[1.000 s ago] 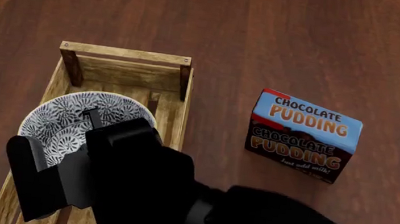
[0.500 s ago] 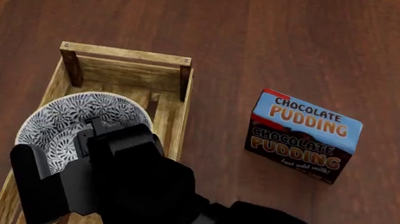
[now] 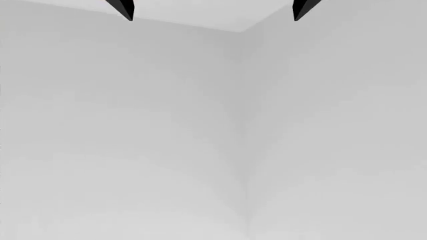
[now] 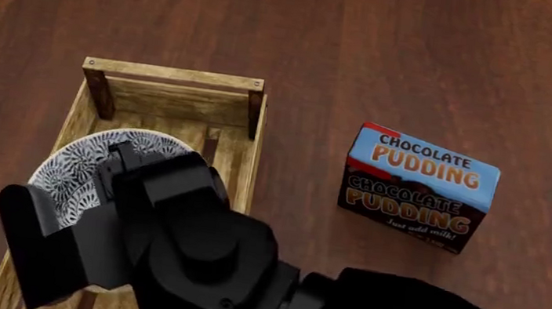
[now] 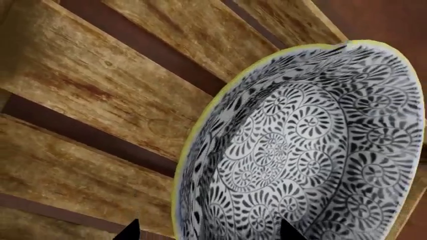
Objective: Stack the left bowl on the right bowl and place them in the tray.
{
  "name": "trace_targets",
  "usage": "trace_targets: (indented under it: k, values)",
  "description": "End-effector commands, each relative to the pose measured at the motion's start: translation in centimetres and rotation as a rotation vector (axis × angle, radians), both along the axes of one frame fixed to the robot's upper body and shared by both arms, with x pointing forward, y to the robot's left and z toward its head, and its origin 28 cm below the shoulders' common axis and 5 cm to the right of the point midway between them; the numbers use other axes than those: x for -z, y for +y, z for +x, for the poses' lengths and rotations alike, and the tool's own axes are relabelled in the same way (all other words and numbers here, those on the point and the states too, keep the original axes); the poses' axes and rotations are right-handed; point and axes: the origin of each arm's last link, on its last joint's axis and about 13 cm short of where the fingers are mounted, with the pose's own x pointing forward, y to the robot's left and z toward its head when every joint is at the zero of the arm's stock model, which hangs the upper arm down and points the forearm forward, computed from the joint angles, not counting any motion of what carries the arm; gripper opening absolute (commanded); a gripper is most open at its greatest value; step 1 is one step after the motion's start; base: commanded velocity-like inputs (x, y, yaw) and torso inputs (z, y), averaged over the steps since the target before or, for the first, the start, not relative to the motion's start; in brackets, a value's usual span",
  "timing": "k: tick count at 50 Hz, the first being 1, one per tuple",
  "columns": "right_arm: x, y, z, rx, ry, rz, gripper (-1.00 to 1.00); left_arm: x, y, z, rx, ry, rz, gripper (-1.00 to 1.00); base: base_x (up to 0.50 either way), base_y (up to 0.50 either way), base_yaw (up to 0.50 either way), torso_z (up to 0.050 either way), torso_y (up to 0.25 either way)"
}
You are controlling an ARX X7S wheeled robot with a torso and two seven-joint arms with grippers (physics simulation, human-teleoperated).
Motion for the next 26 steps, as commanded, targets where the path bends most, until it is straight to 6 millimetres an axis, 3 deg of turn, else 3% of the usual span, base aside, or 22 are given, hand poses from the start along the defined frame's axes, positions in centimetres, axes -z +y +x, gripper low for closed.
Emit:
trace_targets:
  k: [1, 26]
  values:
    - [-2.2, -0.2, -1.3, -0.011, -0.029, 0.008, 1.00, -0.7, -0.2, -0.2, 0.003, -0.020, 0.003, 1.00, 0.00, 0.00, 0.00, 0.000, 0.000]
    - [-5.0, -0.6, -4.5, -0.068, -0.049, 0.071, 1.00, -1.0, -0.2, -0.2, 0.003, -0.043, 0.005, 1.00, 0.00, 0.00, 0.00, 0.000, 0.000]
